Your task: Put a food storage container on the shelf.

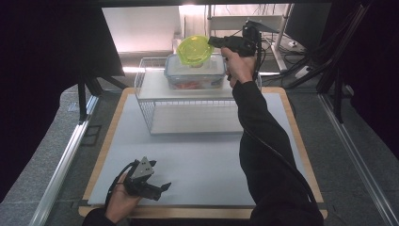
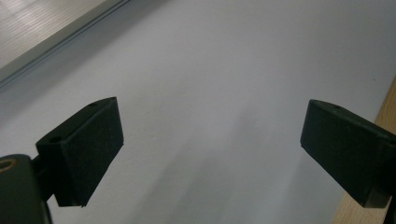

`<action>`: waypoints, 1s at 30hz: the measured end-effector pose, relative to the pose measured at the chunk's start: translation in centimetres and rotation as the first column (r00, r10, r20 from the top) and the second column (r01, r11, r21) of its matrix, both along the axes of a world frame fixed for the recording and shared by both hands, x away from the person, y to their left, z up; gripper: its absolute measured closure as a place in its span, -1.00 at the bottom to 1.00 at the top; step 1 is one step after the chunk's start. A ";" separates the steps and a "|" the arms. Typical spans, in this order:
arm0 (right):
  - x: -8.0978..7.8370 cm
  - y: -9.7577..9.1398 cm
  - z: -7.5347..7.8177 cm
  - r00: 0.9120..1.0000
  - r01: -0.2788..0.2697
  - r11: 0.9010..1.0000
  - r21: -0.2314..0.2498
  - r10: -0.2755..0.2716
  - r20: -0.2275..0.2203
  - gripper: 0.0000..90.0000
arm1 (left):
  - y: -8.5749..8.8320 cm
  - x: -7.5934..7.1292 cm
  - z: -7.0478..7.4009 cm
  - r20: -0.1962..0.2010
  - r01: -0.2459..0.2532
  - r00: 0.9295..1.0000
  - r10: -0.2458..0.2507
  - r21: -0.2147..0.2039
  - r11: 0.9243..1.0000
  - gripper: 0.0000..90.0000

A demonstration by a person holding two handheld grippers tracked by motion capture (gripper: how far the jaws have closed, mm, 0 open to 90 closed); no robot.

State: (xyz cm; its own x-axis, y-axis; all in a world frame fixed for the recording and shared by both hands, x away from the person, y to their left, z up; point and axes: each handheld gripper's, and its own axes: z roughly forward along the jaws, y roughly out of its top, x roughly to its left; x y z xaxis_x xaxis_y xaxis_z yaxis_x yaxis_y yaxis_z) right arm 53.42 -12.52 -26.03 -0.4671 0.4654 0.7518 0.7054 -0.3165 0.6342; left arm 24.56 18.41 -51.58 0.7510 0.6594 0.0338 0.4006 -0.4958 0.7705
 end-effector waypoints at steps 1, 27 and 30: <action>0.0 0.0 -0.1 1.000 0.014 1.000 -0.012 -0.014 0.002 0.83 | 0.0 0.0 0.0 0.000 0.001 1.000 -0.001 0.002 1.000 -0.87; -4.6 -2.2 1.3 0.967 0.071 0.954 -0.293 0.006 0.255 0.95 | -0.3 0.0 -0.2 -0.003 0.011 1.000 -0.011 0.022 1.000 -0.87; -6.4 -1.7 0.2 0.960 0.014 0.939 -0.343 0.083 0.266 1.00 | -0.4 0.0 -0.2 -0.005 0.012 1.000 -0.012 0.024 1.000 -0.87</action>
